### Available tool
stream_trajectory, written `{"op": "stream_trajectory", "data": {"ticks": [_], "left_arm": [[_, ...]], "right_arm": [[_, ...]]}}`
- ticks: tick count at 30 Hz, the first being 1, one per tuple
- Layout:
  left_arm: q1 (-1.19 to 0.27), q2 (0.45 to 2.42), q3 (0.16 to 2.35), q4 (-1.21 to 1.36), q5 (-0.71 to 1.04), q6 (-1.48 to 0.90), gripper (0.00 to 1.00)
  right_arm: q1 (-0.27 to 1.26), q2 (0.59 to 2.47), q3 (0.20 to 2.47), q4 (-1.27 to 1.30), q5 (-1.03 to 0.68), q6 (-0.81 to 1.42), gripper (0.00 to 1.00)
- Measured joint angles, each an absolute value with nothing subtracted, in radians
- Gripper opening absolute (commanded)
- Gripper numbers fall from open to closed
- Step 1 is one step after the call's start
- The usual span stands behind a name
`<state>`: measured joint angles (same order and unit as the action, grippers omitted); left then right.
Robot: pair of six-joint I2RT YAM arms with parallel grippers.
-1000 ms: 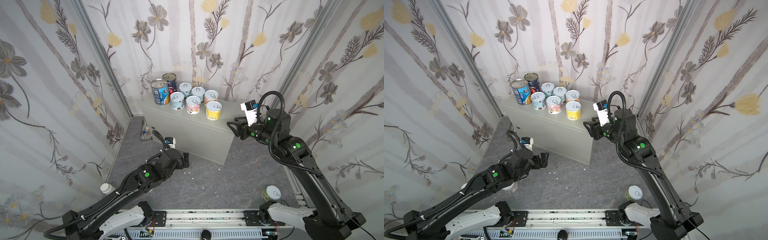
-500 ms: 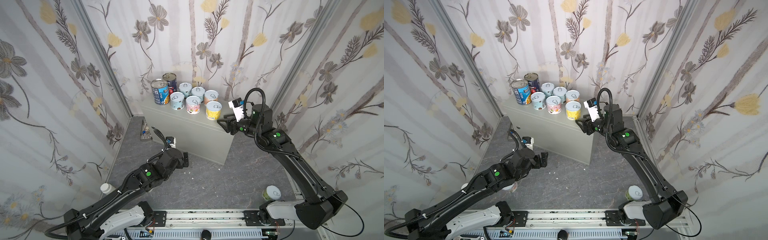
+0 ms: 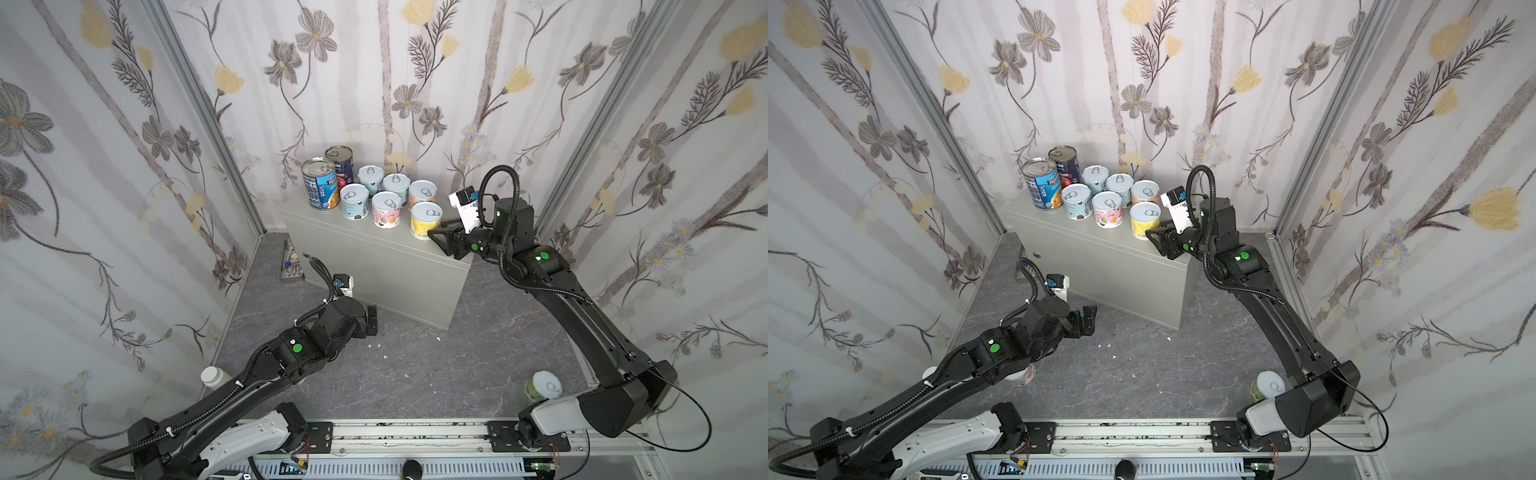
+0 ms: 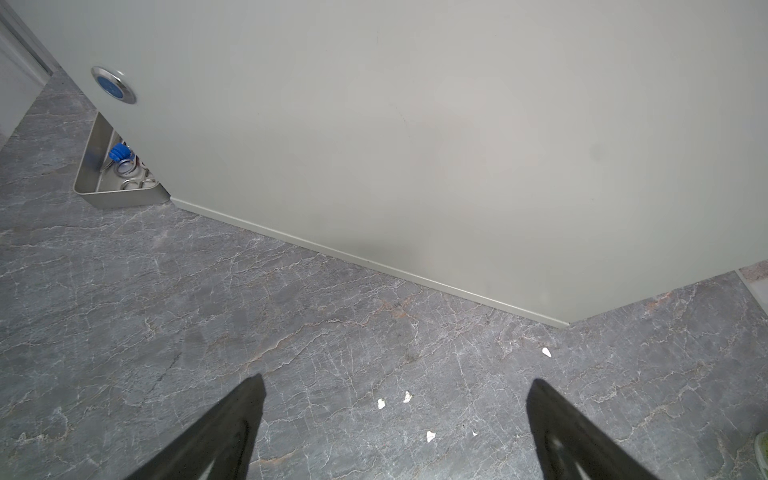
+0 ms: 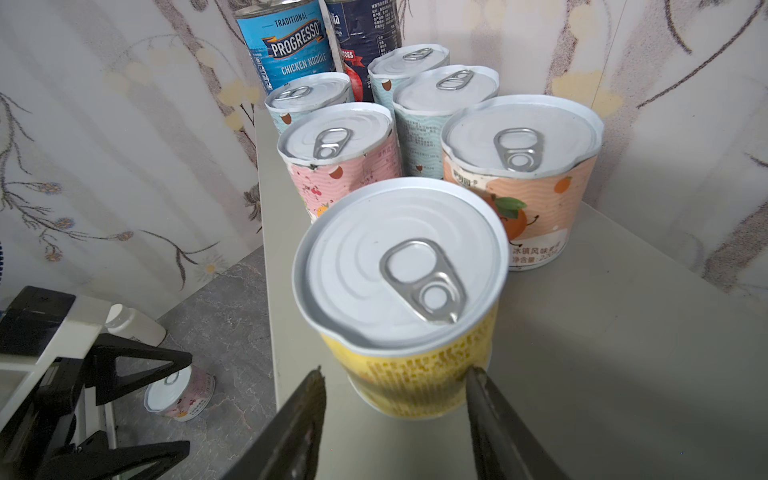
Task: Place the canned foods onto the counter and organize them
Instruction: 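Push the yellow-labelled can back against the pink and orange cans, then withdraw right gripper from the cabinet and lower toward the green-labelled floor can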
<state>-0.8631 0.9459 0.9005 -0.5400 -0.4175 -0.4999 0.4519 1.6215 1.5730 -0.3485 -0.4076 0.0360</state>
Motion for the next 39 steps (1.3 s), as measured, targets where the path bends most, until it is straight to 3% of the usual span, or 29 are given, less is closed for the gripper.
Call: {"op": "stream_trajectory", "data": {"ticks": [27, 39], "left_arm": [[-0.863, 0.934, 0.884, -0.531, -0.417, -0.487, 1.00], [-0.863, 1.000, 0.939, -0.529, -0.387, -0.471, 1.00]], "right_arm": [[0.486, 1.708, 1.668, -0.345, -0.414, 0.044, 0.59], [0.486, 1.502, 1.591, -0.371, -0.280, 0.135, 0.61]]}}
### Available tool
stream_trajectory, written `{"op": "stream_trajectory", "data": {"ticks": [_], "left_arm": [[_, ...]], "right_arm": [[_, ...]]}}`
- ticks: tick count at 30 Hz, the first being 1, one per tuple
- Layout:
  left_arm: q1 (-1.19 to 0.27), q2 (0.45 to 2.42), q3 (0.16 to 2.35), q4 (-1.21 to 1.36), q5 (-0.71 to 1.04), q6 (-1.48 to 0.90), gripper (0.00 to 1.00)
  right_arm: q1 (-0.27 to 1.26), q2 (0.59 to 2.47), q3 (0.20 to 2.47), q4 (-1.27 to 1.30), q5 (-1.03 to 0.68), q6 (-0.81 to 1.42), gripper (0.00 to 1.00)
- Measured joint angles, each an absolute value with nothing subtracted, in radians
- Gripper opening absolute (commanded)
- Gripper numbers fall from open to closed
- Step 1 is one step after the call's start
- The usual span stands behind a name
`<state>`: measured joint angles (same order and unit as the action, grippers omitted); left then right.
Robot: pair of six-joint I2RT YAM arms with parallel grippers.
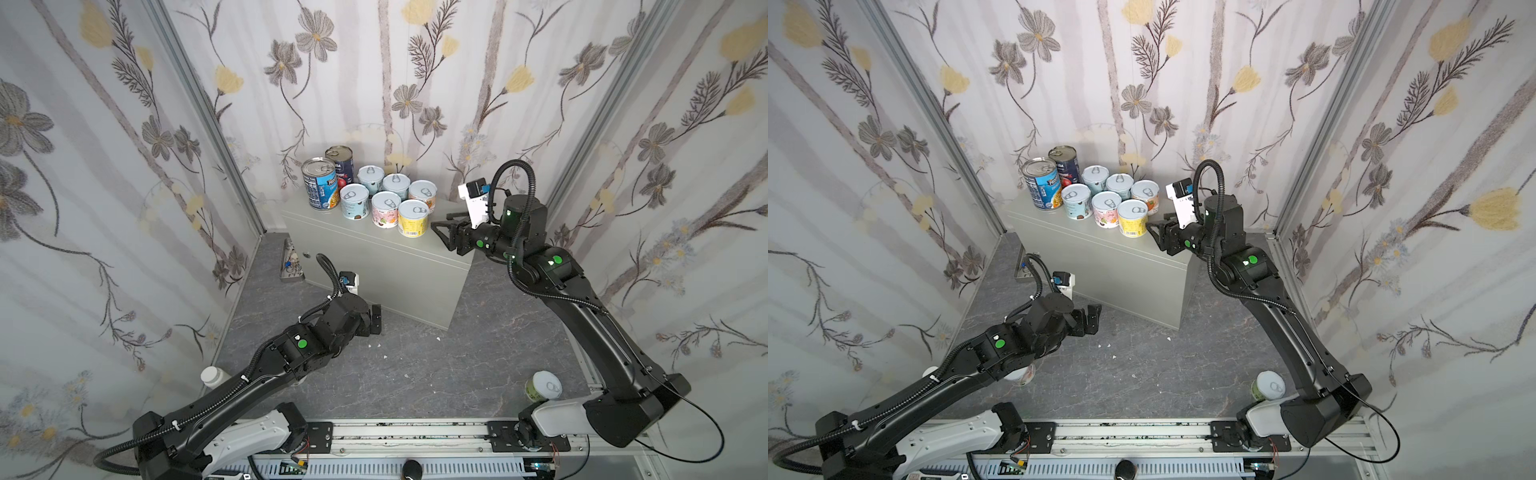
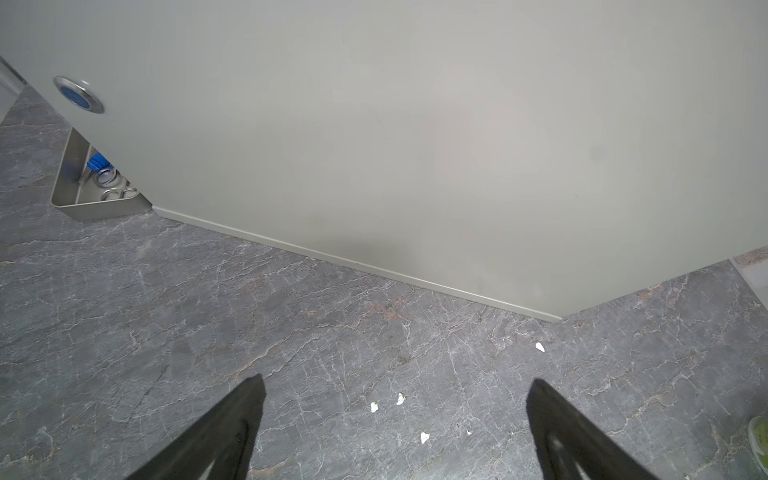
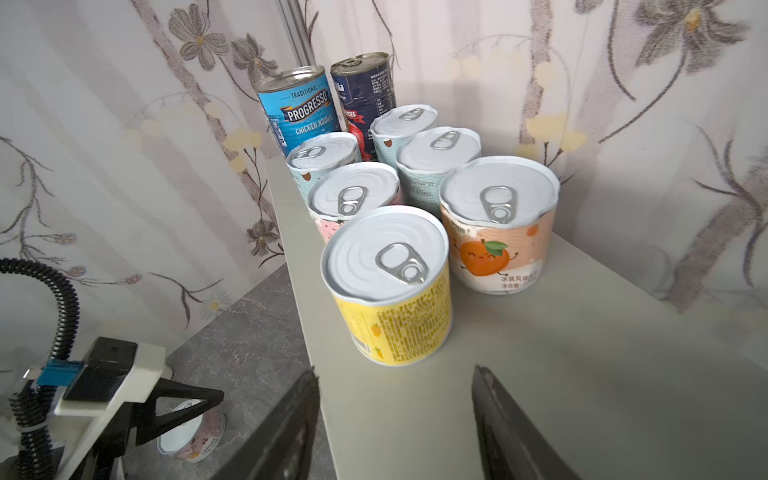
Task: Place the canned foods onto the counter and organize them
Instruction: 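Withdraw right gripper from the cabinet and lower toward the green-labelled floor can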
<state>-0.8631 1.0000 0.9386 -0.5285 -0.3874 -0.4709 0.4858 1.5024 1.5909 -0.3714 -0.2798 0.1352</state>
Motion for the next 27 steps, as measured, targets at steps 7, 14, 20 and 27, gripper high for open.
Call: {"op": "stream_trajectory", "data": {"ticks": [7, 14, 20, 27], "left_arm": [[-0.865, 1.015, 0.951, -0.527, -0.368, -0.471, 1.00], [-0.873, 1.007, 0.891, -0.505, -0.353, -0.486, 1.00], [-0.878, 1.013, 0.840, -0.488, -0.332, -0.510, 1.00], [-0.889, 1.019, 0.814, -0.451, -0.312, -0.529, 1.00]], "right_arm": [[0.488, 1.321, 1.447, -0.442, -0.139, 0.210, 0.64], [0.484, 1.137, 1.270, -0.539, 0.022, 0.287, 0.66], [0.471, 1.005, 1.082, -0.595, 0.154, 0.365, 0.78], [0.434, 0.948, 0.930, -0.657, 0.309, 0.490, 1.00]]}}
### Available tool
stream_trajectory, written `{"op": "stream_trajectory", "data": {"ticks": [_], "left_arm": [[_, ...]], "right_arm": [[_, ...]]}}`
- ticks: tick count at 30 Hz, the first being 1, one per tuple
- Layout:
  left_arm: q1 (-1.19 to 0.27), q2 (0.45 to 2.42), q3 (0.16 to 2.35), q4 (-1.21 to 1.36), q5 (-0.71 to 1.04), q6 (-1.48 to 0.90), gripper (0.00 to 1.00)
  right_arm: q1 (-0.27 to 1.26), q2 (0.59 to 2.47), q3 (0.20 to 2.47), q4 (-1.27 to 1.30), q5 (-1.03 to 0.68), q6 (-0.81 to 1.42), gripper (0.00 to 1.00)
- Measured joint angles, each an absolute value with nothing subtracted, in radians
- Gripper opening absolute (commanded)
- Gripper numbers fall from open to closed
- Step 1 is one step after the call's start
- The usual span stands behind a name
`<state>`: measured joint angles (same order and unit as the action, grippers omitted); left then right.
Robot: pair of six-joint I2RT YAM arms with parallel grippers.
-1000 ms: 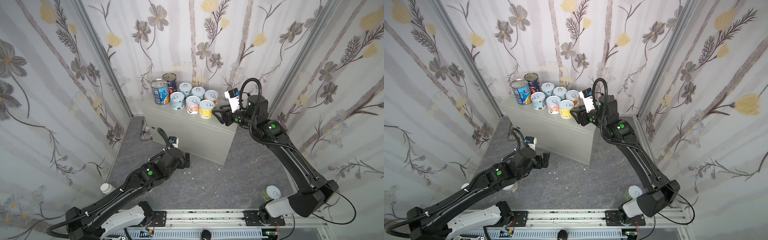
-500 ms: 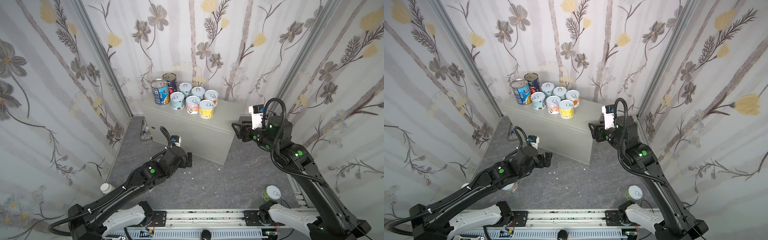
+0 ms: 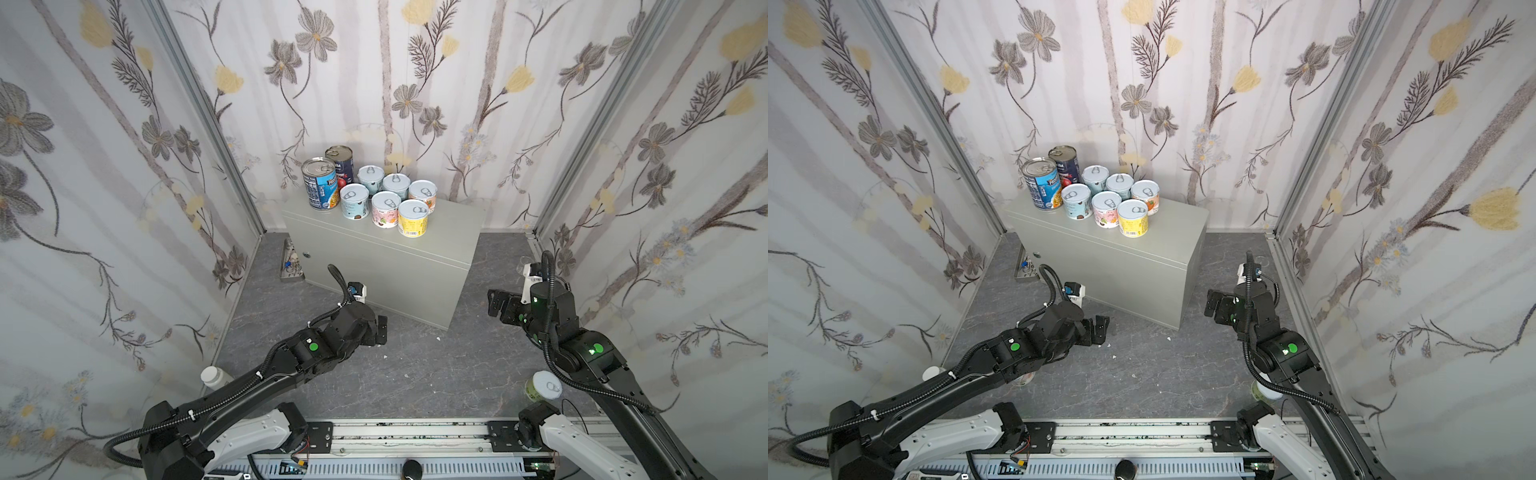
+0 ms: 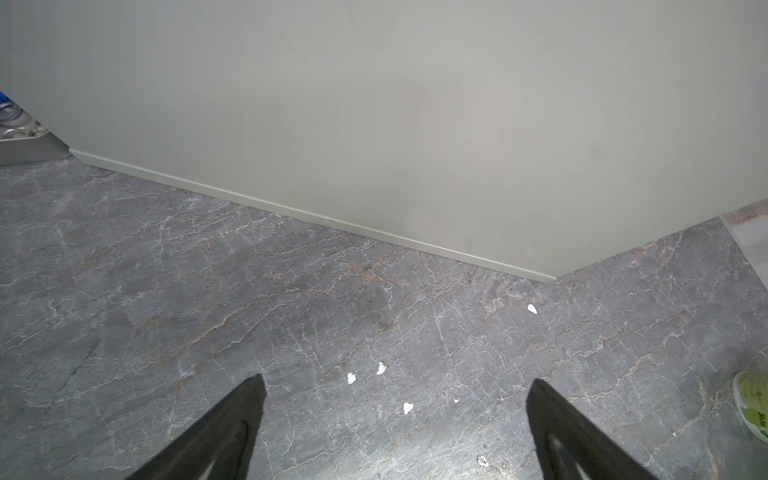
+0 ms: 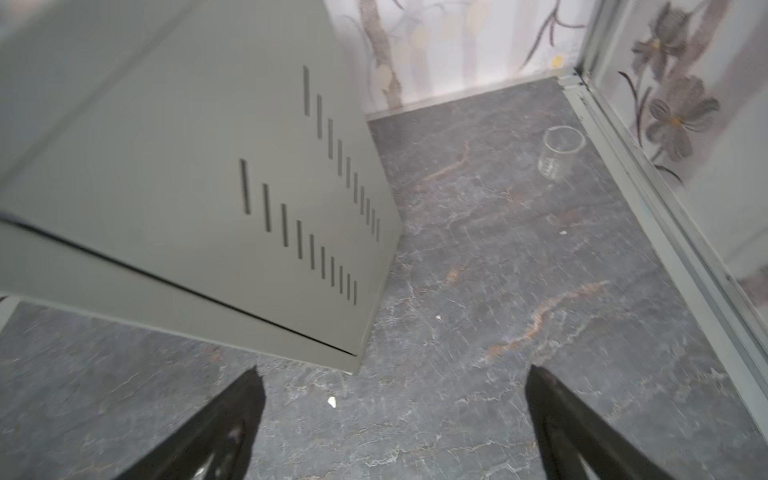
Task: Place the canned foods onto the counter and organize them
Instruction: 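Withdraw right gripper from the cabinet and lower toward the green-labelled floor can, then position open right gripper over the green-labelled can on the floor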
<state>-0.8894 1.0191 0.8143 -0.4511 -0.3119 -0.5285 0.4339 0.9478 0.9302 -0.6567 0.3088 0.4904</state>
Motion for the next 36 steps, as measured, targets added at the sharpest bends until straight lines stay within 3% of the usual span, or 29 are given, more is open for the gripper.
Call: {"op": "stream_trajectory", "data": {"ticks": [12, 22, 36], "left_arm": [[-0.891, 1.016, 0.757, -0.406, -0.293, -0.546, 1.00], [-0.891, 1.017, 0.748, -0.390, -0.291, -0.546, 1.00], [-0.891, 1.030, 0.732, -0.387, -0.292, -0.550, 1.00]], "right_arm": [[0.393, 0.989, 0.790, -0.857, 0.602, 0.893, 1.00], [0.253, 0.991, 0.662, -0.962, 0.635, 1.145, 1.00], [0.103, 0.920, 0.564, -0.987, 0.589, 1.250, 1.00]]}}
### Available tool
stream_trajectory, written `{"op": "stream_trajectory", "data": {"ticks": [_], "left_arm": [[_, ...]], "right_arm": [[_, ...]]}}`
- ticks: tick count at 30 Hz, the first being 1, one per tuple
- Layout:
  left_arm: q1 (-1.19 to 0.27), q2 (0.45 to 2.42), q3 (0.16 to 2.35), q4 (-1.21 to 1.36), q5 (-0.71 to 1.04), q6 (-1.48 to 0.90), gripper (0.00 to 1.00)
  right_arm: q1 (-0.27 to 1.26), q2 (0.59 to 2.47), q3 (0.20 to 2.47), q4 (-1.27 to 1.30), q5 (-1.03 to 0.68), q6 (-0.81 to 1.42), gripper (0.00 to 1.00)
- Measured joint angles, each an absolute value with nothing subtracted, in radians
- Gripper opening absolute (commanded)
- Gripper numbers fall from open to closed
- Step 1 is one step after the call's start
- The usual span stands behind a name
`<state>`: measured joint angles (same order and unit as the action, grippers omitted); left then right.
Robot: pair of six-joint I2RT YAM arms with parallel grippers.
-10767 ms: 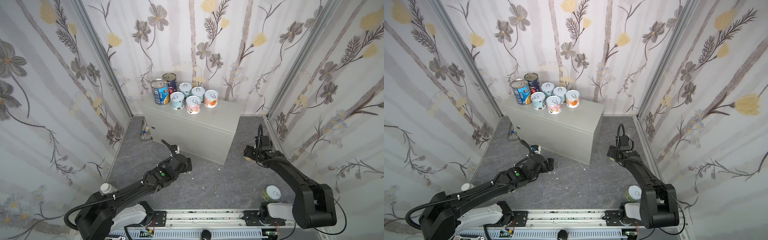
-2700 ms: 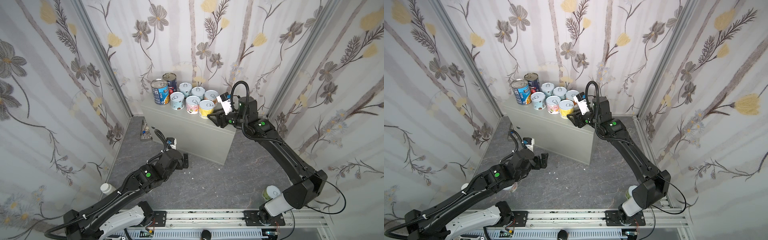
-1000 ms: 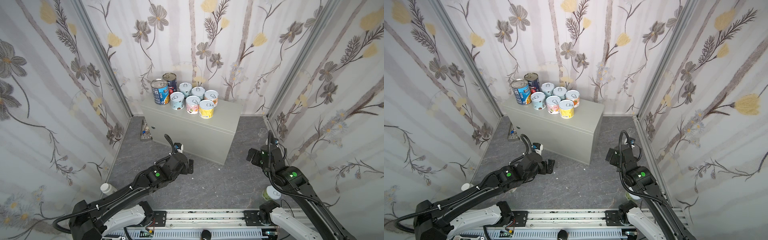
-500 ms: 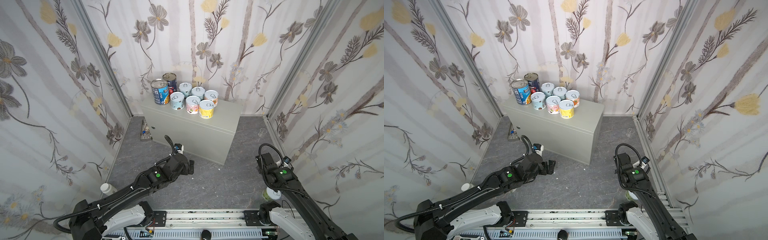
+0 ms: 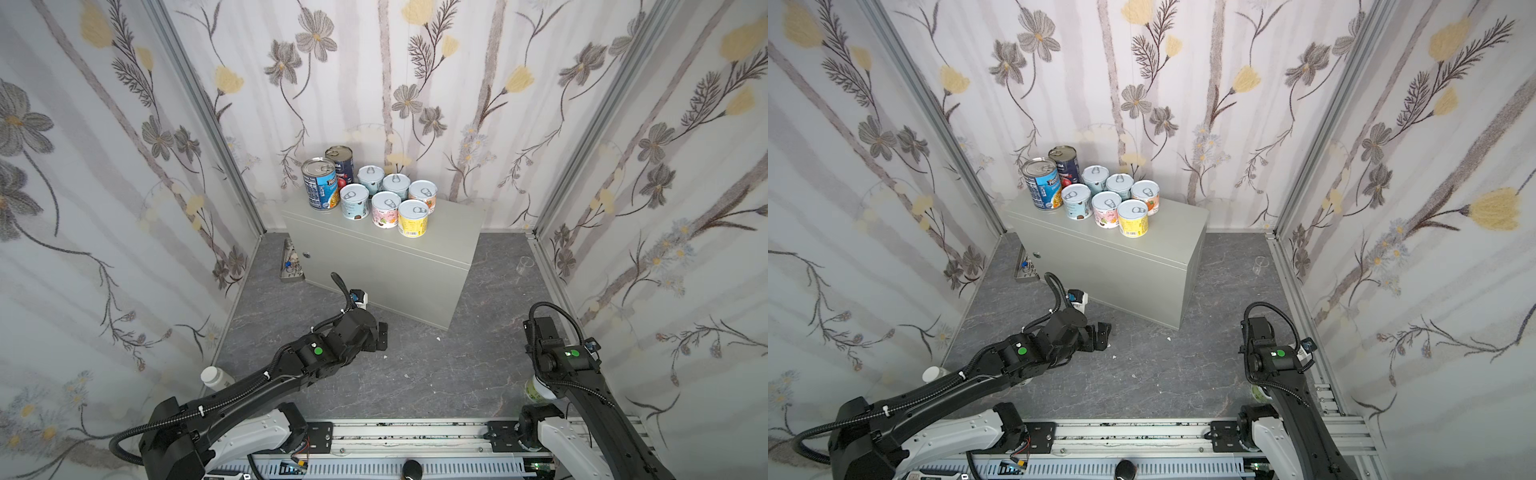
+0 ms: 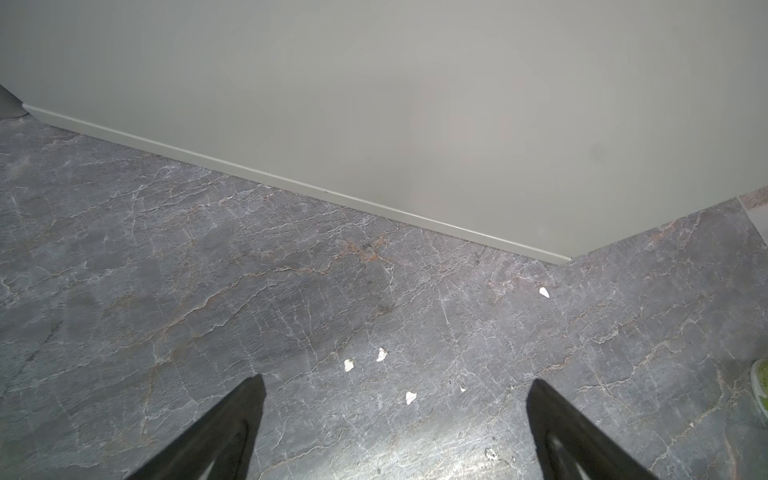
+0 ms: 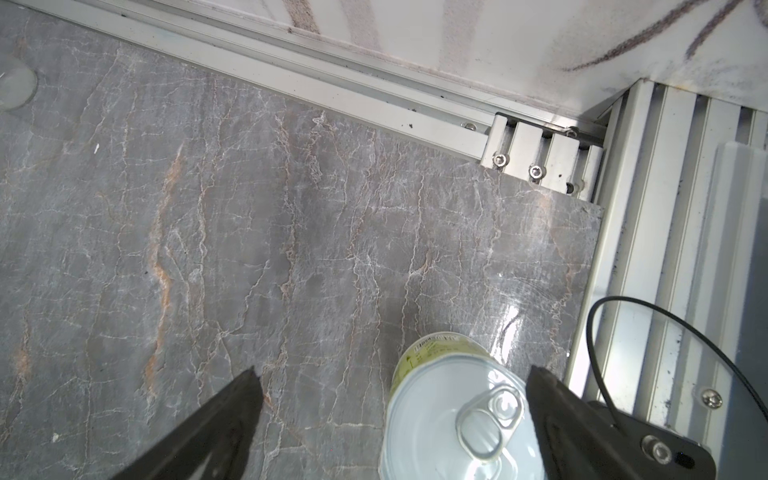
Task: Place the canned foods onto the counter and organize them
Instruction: 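Position open right gripper over the green-labelled can on the floor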
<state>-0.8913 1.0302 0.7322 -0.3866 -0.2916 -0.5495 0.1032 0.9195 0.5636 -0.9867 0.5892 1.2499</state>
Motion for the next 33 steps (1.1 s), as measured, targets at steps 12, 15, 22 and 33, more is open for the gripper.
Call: {"op": "stream_trajectory", "data": {"ticks": [12, 15, 22, 33], "left_arm": [[-0.891, 1.043, 0.724, -0.385, -0.291, -0.551, 1.00], [-0.891, 1.044, 0.720, -0.384, -0.291, -0.551, 1.00], [-0.891, 1.050, 0.716, -0.378, -0.291, -0.551, 1.00], [-0.891, 1.056, 0.715, -0.378, -0.292, -0.551, 1.00]], "right_arm": [[0.072, 0.954, 0.537, -0.972, 0.527, 1.300, 1.00], [0.067, 0.953, 0.519, -0.962, 0.508, 1.309, 1.00], [0.064, 0.948, 0.490, -0.909, 0.537, 1.288, 1.00], [0.060, 0.952, 0.489, -0.874, 0.530, 1.235, 1.00]]}}
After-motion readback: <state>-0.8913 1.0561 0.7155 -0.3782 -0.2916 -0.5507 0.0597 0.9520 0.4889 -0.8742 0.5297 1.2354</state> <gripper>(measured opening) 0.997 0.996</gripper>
